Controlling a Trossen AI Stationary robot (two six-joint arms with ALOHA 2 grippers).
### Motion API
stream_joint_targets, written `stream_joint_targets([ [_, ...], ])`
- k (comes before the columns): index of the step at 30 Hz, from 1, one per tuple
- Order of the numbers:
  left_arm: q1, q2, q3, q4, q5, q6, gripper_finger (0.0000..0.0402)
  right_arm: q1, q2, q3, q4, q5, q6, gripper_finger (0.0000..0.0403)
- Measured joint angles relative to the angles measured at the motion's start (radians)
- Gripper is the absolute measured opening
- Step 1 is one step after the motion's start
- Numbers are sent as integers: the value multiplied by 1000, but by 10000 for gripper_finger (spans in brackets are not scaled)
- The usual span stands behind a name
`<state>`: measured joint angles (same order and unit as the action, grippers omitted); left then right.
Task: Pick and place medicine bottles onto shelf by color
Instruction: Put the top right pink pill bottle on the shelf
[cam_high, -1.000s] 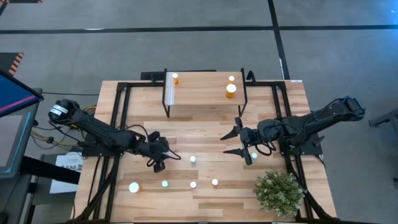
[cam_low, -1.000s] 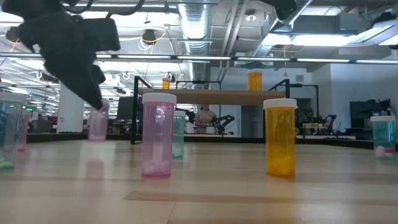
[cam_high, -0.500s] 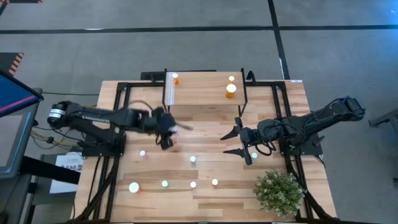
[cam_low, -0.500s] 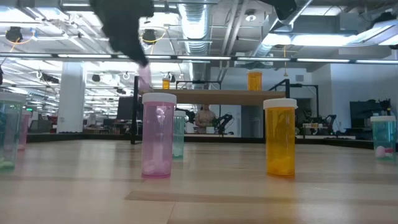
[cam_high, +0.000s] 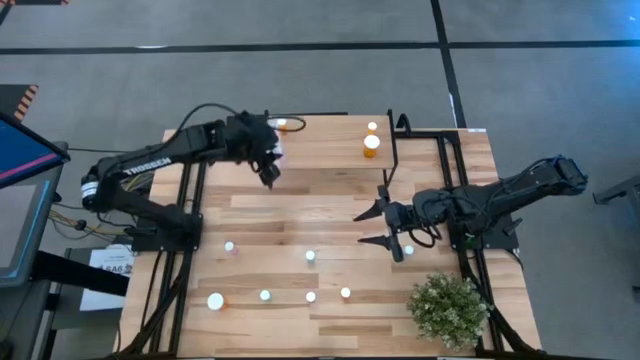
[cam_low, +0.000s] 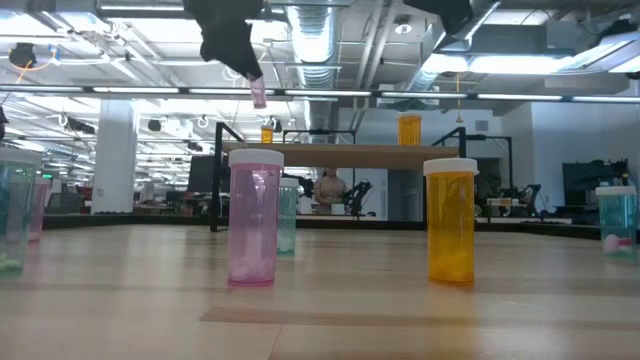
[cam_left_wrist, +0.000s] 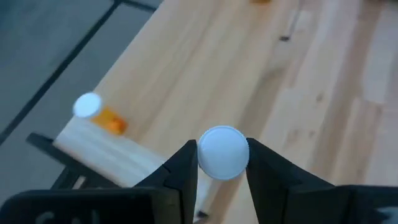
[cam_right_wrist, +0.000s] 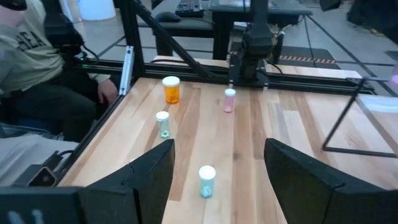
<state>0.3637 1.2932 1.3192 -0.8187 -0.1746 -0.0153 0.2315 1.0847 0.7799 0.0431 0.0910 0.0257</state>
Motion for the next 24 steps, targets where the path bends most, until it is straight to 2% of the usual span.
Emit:
stream_joint_targets([
  [8, 118, 122, 72, -37, 40, 64, 96, -18, 0, 0, -5, -1, 0, 270],
  [15, 179, 216, 78, -38, 59, 86, 96, -18, 0, 0, -7, -6, 1, 270],
  [24, 215, 244, 79, -2, 62, 105, 96, -18, 0, 0, -22, -9, 2, 270],
])
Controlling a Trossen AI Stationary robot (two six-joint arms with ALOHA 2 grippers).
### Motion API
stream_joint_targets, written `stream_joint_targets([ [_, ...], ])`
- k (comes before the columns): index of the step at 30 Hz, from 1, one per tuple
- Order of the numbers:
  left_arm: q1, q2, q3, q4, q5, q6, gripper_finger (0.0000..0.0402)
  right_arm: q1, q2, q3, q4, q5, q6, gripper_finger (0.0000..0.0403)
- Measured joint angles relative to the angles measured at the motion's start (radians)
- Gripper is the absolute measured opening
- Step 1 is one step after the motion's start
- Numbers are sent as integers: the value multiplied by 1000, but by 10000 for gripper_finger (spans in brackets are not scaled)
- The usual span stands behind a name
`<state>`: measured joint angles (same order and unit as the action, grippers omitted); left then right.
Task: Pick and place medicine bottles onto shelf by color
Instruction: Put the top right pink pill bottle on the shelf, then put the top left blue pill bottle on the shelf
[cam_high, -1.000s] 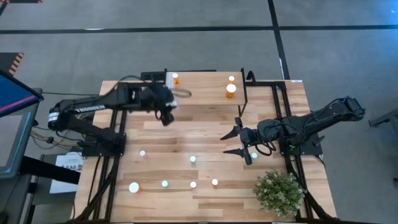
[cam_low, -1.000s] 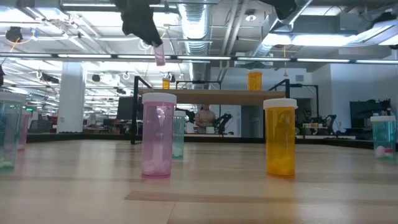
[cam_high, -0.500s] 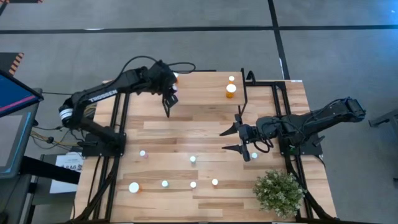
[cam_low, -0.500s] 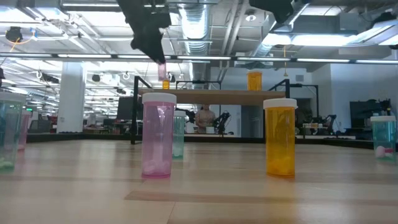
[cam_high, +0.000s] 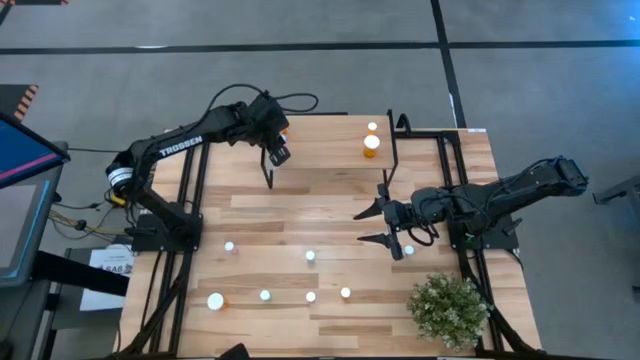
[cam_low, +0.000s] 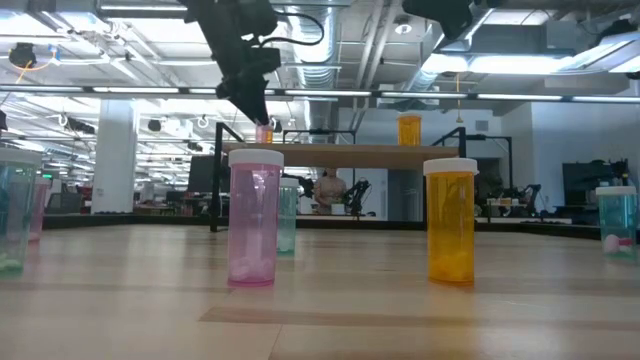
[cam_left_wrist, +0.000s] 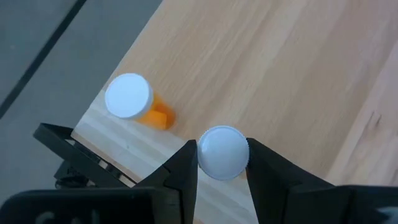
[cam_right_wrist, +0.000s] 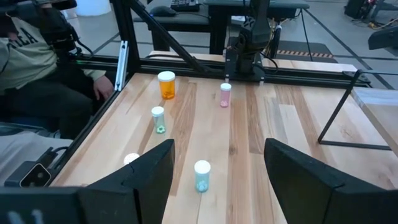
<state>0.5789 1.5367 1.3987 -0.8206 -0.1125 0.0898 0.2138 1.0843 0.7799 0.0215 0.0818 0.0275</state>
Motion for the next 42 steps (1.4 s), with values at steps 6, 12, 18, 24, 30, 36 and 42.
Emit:
stream_joint_targets([
  [6, 0, 2, -1, 9, -3, 0, 104, 0, 0, 0, -1, 0, 1, 270],
  [12, 0, 2, -2, 12, -4, 0, 145, 0, 0, 0, -1, 0, 6, 270],
  [18, 0, 0, -2, 15, -4, -1, 176, 0, 0, 0, 1, 0, 7, 270],
  [24, 0, -30, -3, 17, -8, -5, 203, 0, 0, 0, 0, 0, 9, 270],
  [30, -3, -95, -3, 18, -35, -14, 236, 0, 0, 0, 2, 0, 18, 270],
  [36, -14, -184, -3, 16, -21, -24, 266, 0, 0, 0, 2, 0, 20, 270],
  [42, -59, -294, -24, -6, 68, -39, 269, 0, 0, 0, 2, 0, 25, 270],
])
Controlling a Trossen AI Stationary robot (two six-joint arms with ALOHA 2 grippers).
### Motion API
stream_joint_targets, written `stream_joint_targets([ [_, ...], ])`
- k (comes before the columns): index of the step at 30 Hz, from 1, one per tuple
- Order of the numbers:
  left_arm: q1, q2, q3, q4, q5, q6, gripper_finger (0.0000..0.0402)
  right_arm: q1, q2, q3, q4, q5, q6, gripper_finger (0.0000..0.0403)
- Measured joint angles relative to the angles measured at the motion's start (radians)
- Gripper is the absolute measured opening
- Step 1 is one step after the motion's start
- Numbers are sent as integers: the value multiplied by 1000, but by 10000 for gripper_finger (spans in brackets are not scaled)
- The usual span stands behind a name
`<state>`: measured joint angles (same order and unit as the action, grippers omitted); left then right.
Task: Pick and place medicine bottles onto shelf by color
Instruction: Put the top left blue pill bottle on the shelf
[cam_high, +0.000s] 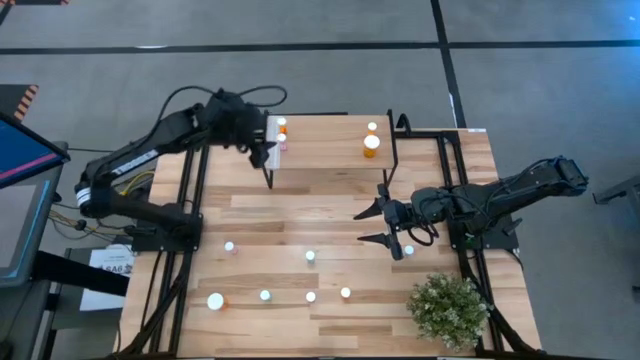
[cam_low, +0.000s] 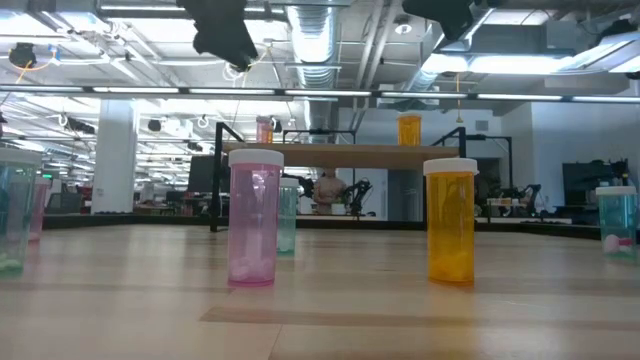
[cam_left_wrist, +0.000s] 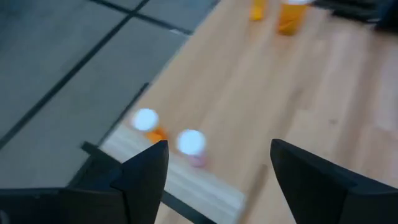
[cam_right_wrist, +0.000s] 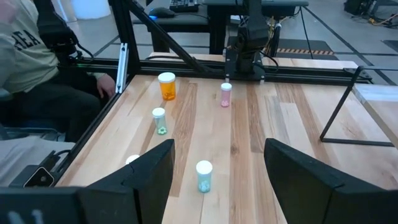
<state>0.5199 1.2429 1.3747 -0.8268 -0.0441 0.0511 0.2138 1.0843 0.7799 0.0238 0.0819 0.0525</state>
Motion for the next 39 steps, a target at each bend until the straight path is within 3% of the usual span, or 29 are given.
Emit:
stream_joint_targets([
  [5, -113, -132, -146, 105, 0, -49, 263, 0, 0, 0, 4, 0, 0, 270],
  [17, -498, -395, -603, 621, -90, -219, 255, 2, 0, 0, 15, 0, -6, 270],
  [28, -826, -400, -847, 977, -336, -236, 255, 39, 0, 0, 22, 0, -6, 270],
  [34, -921, -363, -926, 1131, -434, -231, 255, 65, 19, 0, 55, 0, -30, 270],
  [39, -941, -345, -936, 1158, -442, -231, 255, 75, 96, 1, 100, 0, -28, 270],
])
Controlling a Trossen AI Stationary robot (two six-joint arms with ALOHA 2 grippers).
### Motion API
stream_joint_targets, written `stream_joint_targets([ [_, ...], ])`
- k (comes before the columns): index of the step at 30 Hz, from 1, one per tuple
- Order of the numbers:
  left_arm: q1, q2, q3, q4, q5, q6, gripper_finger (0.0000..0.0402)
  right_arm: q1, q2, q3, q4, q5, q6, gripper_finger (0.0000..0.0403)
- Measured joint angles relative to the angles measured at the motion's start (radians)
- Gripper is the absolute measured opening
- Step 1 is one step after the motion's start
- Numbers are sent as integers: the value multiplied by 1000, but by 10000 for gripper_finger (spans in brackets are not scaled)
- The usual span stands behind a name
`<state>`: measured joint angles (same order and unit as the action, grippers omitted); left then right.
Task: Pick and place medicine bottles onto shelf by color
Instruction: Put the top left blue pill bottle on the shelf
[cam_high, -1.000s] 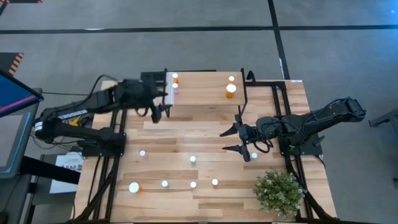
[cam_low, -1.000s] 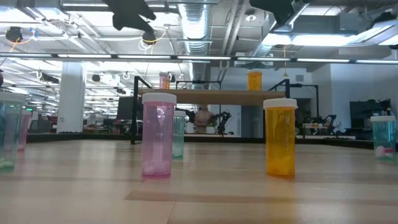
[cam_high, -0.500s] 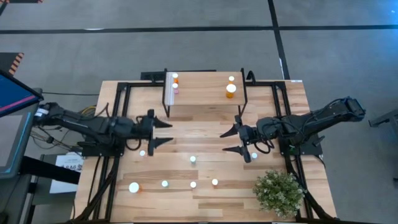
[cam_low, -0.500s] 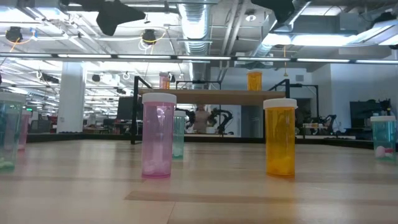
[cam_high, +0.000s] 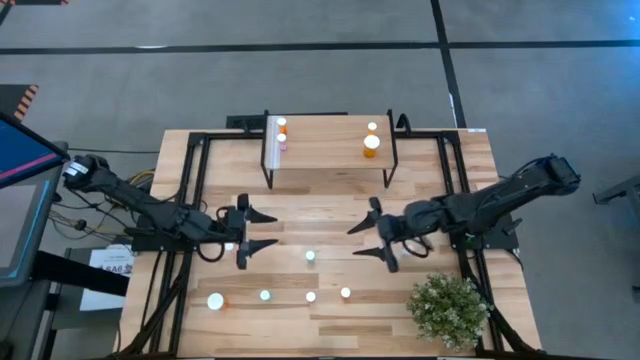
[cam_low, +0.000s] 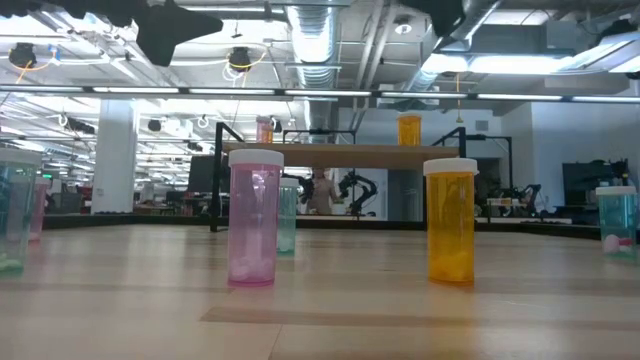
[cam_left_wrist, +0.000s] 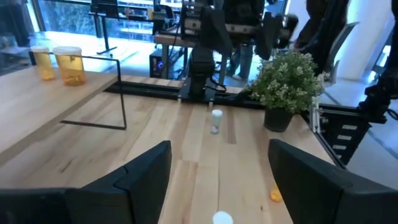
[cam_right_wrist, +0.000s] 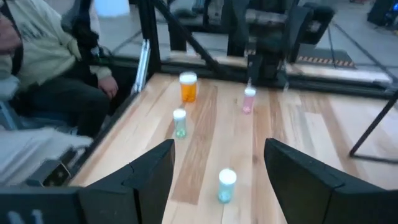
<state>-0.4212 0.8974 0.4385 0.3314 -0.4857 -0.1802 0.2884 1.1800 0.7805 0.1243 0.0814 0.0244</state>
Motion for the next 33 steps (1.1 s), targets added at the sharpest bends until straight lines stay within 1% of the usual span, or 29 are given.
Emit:
stream_joint_targets([
  [4, -13, 7, 1, -13, 2, -24, 255, -3, 95, 5, 70, 0, -6, 270],
  [8, -26, 6, 1, -10, 2, -24, 255, -11, 169, 32, 75, -1, 2, 270],
  [16, -29, 6, 1, -10, 0, -18, 255, -16, 259, 79, 83, -4, 5, 270],
  [19, -29, 6, 1, -10, -1, -19, 255, -15, 267, 88, 56, -5, 5, 270],
  [33, -29, 6, 2, -7, -8, -24, 255, 7, 265, 92, 42, -5, 28, 270],
])
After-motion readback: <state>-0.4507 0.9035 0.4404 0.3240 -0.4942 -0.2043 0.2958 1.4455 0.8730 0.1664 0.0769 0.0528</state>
